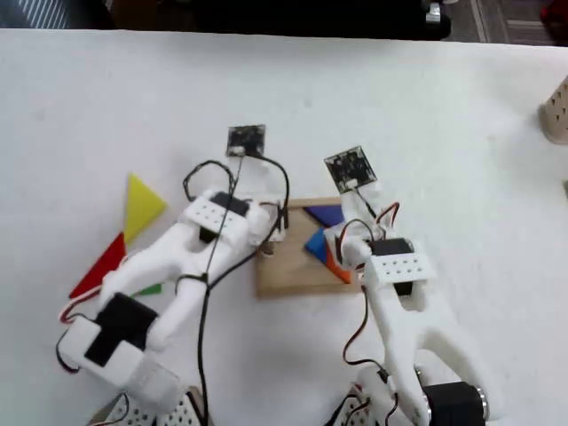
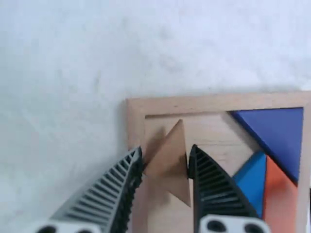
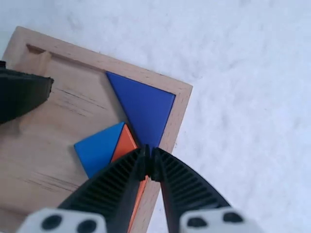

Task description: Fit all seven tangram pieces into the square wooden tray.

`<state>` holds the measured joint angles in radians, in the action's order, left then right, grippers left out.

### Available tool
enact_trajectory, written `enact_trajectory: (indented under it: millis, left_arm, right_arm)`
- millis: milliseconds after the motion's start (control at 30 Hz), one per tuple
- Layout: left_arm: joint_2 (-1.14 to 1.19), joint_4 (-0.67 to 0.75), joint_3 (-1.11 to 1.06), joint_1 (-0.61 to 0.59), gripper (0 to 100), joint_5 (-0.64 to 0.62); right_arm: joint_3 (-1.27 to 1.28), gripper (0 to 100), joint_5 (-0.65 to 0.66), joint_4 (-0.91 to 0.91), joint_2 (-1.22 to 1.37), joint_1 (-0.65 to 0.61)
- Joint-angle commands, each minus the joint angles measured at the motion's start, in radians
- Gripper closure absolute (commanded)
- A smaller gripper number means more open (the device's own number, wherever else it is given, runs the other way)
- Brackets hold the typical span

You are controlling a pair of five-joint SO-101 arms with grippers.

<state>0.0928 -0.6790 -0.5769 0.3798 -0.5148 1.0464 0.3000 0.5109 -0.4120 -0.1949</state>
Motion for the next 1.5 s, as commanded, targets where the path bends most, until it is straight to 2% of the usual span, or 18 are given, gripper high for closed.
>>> enact_trajectory:
  millis: [0, 133, 333, 400, 533, 600, 700, 833, 900, 1000, 1333, 1467]
  left_arm:
    - [0.048, 0.002, 0.104, 0.005, 83, -0.087]
    - [0.056, -0.008, 0.117, 0.008, 81, -0.087]
    - [0.051, -0.089, 0.12, 0.013, 62, -0.089]
    - [0.022, -0.107, 0.114, 0.021, 59, -0.089]
    - [-0.102, -0.196, 0.109, 0.015, 63, -0.086]
    - [-0.151, -0.242, 0.101, 0.013, 67, -0.04]
    - [-0.163, -0.203, 0.025, 0.047, 77, 0.15]
    - [-0.107, -0.06, -0.051, 0.074, 100, 0.379]
    - [-0.073, -0.06, -0.034, 0.074, 94, 0.417]
    - [-0.016, -0.092, 0.021, 0.079, 98, 0.422]
    - [0.248, -0.221, 0.334, 0.107, 98, 0.416]
    - [0.274, -0.247, 0.384, 0.134, 98, 0.416]
  right_arm:
    - [-0.012, 98.1, 0.009, -0.022, -0.033, 0.007]
    - [-0.012, 98.1, 0.009, -0.022, -0.033, 0.004]
    - [-0.012, 98.1, 0.009, -0.022, -0.033, 0.004]
    - [-0.012, 98.1, 0.009, -0.022, -0.033, 0.004]
    - [-0.012, 98.1, 0.009, -0.022, -0.033, 0.004]
    - [-0.012, 98.1, 0.009, -0.022, -0.033, 0.005]
    - [-0.012, 98.1, 0.009, -0.022, -0.033, 0.005]
    - [-0.012, 98.1, 0.009, -0.022, -0.033, 0.007]
    - [-0.012, 98.1, 0.009, -0.021, -0.033, 0.008]
    - [-0.012, 98.1, 0.009, -0.019, -0.033, 0.008]
    - [-0.012, 98.1, 0.009, -0.021, -0.033, 0.01]
    - [-0.012, 98.1, 0.009, -0.022, -0.033, 0.01]
